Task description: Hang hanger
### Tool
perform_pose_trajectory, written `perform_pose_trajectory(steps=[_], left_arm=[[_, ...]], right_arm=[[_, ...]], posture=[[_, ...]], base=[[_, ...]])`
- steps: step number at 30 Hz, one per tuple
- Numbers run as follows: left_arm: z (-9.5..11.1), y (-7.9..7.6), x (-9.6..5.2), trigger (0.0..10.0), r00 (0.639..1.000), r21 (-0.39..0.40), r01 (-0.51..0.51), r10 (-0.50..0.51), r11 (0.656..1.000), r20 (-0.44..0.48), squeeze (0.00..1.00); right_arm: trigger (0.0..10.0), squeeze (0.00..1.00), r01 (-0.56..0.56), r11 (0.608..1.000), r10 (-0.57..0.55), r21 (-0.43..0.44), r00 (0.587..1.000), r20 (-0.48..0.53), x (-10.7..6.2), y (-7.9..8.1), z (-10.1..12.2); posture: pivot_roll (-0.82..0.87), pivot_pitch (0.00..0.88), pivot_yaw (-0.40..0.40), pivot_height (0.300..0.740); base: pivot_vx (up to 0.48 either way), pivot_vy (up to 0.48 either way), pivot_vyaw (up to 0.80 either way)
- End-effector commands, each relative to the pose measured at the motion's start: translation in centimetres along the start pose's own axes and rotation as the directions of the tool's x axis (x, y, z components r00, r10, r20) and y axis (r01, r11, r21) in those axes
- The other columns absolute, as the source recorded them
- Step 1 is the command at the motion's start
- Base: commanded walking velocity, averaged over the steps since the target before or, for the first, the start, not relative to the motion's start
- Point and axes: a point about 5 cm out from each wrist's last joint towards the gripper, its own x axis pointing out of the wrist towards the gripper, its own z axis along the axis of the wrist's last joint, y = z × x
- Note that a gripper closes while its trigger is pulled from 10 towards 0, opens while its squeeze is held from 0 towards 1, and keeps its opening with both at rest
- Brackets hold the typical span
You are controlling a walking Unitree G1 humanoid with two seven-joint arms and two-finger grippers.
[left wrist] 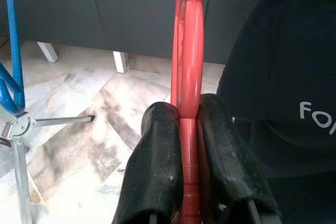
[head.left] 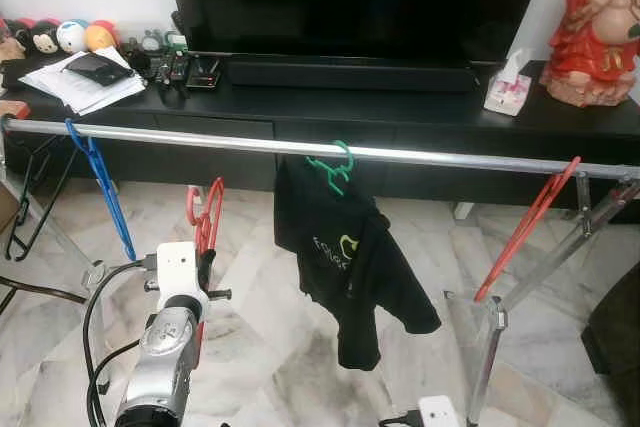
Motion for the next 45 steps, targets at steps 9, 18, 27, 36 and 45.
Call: perform_pose_trajectory(steps=[9,18,27,36,45], left_arm=[[0.4,-0.3,-0.1,10.0,0.996,0.036,0.083,-0.084,0.996,0.024,0.00],[0.3,-0.6,-0.2,10.0,0.993,0.048,0.116,-0.117,0.992,0.021,0.00],[0.1,-1.3,-0.3,10.0,0.984,0.065,0.176,-0.177,0.982,0.013,0.00],[1.0,-1.5,-0.5,10.0,0.948,0.098,0.315,-0.319,0.944,0.025,0.00],[3.2,-0.5,1.2,10.0,0.940,0.148,0.324,-0.336,0.934,0.061,0.00]], right_arm=[[10.0,0.00,-0.014,1.000,0.014,0.003,0.998,-0.059,-0.3,1.2,-2.0],[10.0,0.00,-0.020,1.000,0.020,0.002,0.998,-0.051,-0.1,1.8,-1.6],[10.0,0.00,-0.017,1.000,0.017,0.002,0.999,-0.050,-0.1,1.3,-1.2],[10.0,0.00,-0.019,1.000,0.019,0.001,0.998,-0.053,-0.1,1.0,-1.1],[10.0,0.00,-0.021,1.000,0.022,0.005,0.999,-0.050,-0.1,1.0,-1.1]], posture=[[-0.06,0.060,-0.021,0.740],[-0.06,0.061,-0.021,0.740],[-0.06,0.060,-0.019,0.740],[-0.06,0.058,-0.017,0.740],[-0.06,0.060,-0.013,0.740]], base=[[0.245,0.000,0.00],[0.308,0.000,0.00],[0.034,0.000,0.00],[0.000,0.000,0.00],[0.000,0.000,0.00]])
